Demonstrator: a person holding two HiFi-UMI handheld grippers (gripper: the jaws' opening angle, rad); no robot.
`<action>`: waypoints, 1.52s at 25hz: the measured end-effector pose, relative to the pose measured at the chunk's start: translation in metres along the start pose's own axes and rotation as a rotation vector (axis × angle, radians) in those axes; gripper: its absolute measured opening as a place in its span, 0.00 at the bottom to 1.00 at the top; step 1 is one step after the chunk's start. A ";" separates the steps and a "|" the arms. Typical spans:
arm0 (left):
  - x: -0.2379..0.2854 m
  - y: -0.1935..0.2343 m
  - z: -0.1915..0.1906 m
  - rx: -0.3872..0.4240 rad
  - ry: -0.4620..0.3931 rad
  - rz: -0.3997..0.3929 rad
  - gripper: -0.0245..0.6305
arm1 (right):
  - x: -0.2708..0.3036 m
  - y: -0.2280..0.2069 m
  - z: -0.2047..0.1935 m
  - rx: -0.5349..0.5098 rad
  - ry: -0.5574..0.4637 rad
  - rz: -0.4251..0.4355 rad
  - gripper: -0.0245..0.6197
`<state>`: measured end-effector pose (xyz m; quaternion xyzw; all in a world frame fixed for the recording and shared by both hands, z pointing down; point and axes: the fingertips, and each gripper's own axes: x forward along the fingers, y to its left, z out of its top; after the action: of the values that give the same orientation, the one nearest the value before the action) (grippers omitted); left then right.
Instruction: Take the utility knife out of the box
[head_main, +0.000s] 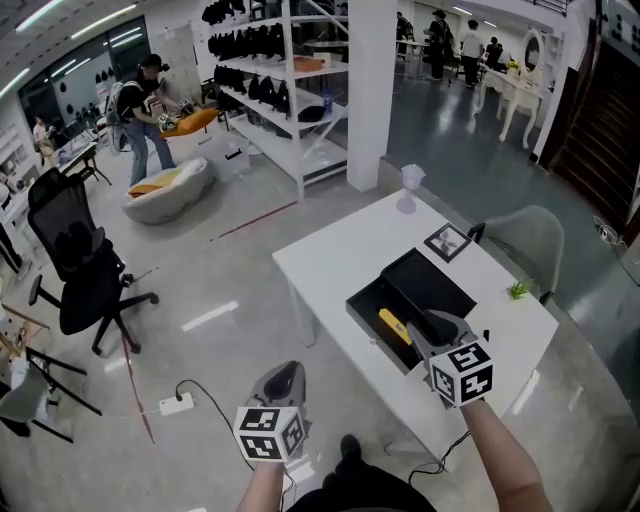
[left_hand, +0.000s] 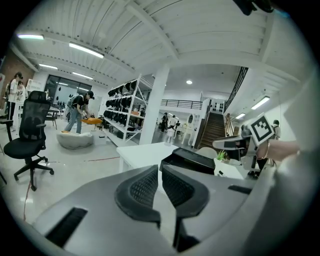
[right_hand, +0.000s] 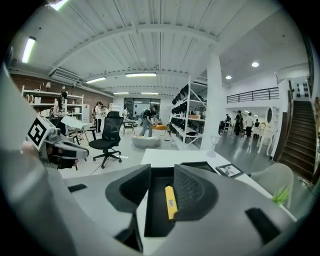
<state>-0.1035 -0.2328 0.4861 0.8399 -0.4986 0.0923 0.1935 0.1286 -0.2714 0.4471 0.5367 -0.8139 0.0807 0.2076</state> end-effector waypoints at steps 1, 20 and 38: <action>0.004 0.003 0.000 -0.002 0.003 0.003 0.08 | 0.007 -0.001 -0.002 -0.002 0.010 0.006 0.24; 0.046 0.033 -0.005 -0.063 0.054 0.059 0.08 | 0.100 -0.016 -0.062 -0.041 0.224 0.072 0.24; 0.064 0.044 -0.015 -0.097 0.077 0.092 0.08 | 0.138 -0.021 -0.103 -0.084 0.368 0.100 0.24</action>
<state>-0.1106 -0.2971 0.5323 0.8017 -0.5326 0.1091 0.2484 0.1266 -0.3592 0.5968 0.4625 -0.7906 0.1537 0.3707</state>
